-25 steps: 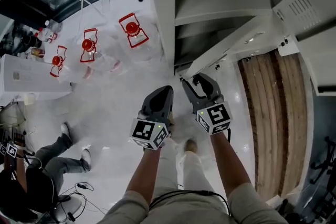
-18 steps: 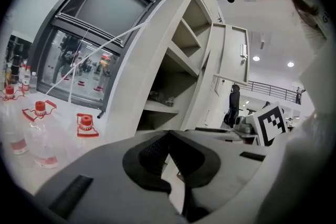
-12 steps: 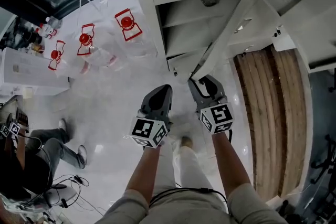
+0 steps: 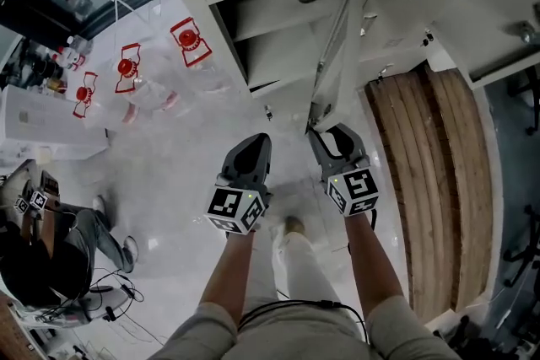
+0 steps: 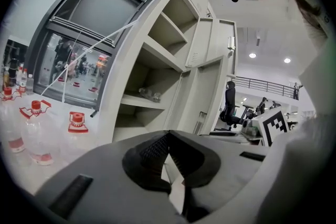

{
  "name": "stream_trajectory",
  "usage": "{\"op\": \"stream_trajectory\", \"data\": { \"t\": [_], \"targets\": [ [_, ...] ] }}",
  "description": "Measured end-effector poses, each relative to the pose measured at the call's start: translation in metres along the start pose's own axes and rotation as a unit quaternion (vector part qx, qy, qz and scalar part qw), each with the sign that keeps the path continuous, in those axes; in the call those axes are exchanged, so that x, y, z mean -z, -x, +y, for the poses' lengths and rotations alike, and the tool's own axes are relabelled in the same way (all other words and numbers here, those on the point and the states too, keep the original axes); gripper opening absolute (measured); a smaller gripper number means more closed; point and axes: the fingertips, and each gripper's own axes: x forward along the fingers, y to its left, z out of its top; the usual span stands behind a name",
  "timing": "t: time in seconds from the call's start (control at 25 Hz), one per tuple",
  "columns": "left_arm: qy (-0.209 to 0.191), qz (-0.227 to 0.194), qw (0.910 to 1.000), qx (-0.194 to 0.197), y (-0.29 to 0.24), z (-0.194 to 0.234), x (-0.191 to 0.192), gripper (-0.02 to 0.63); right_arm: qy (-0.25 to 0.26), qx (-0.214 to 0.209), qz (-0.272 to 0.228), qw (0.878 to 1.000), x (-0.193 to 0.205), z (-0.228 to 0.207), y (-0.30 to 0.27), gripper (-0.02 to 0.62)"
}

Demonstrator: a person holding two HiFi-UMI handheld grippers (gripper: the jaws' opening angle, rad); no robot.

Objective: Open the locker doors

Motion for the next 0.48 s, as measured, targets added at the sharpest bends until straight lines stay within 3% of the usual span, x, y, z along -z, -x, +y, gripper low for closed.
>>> {"op": "stream_trajectory", "data": {
  "t": [0.48],
  "targets": [
    [-0.011,0.006,0.9998,0.018,-0.025,-0.032,0.001,-0.002,-0.025,0.082,0.004,0.996,0.013,-0.073,0.056,0.114]
  ]
}}
